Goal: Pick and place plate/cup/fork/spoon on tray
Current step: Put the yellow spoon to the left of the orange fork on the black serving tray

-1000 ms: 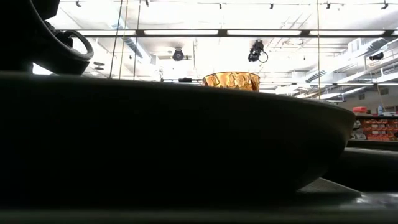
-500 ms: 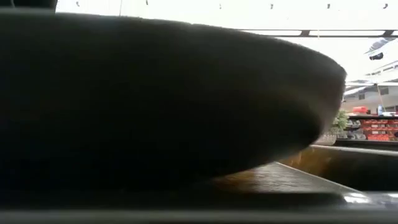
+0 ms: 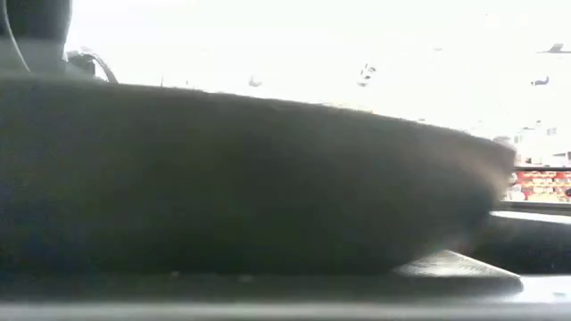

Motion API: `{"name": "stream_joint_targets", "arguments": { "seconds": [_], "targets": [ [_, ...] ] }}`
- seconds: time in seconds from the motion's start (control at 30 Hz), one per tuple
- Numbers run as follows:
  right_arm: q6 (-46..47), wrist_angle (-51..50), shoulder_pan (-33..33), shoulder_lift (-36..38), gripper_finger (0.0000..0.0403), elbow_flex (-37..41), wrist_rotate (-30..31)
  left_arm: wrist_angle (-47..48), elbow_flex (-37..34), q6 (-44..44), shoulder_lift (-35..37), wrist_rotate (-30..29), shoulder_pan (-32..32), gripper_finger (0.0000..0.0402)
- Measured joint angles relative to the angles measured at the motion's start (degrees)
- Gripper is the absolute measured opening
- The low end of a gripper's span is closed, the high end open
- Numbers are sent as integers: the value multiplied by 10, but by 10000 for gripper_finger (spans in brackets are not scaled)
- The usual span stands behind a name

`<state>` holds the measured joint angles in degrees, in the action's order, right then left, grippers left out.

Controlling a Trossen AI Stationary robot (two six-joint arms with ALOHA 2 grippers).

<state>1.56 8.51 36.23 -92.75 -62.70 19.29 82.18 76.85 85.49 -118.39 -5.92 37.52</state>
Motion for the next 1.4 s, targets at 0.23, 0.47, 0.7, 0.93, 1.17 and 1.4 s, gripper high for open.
{"name": "stream_joint_targets", "arguments": {
  "seconds": [0.23, 0.47, 0.7, 0.93, 1.17, 1.4],
  "targets": [
    [0, 0, 0, 0, 130, 0, 0, -3, 0, -18, 4, 0, 0, 117],
    [0, 0, 0, 0, 130, 0, 0, -8, 0, -22, 65, -11, 4, 96],
    [3, 0, 4, 0, 130, 0, 0, -132, 0, -65, 111, -40, 34, 69],
    [2, 9, 13, 0, 130, 0, 0, -152, 0, -63, 80, -11, 40, 27],
    [3, 10, 15, 0, 130, 0, 0, -147, 0, -73, 61, -1, 41, 5],
    [2, 13, 16, 0, 130, 0, 0, -168, -40, -73, 61, 27, 45, 7]
  ]
}}
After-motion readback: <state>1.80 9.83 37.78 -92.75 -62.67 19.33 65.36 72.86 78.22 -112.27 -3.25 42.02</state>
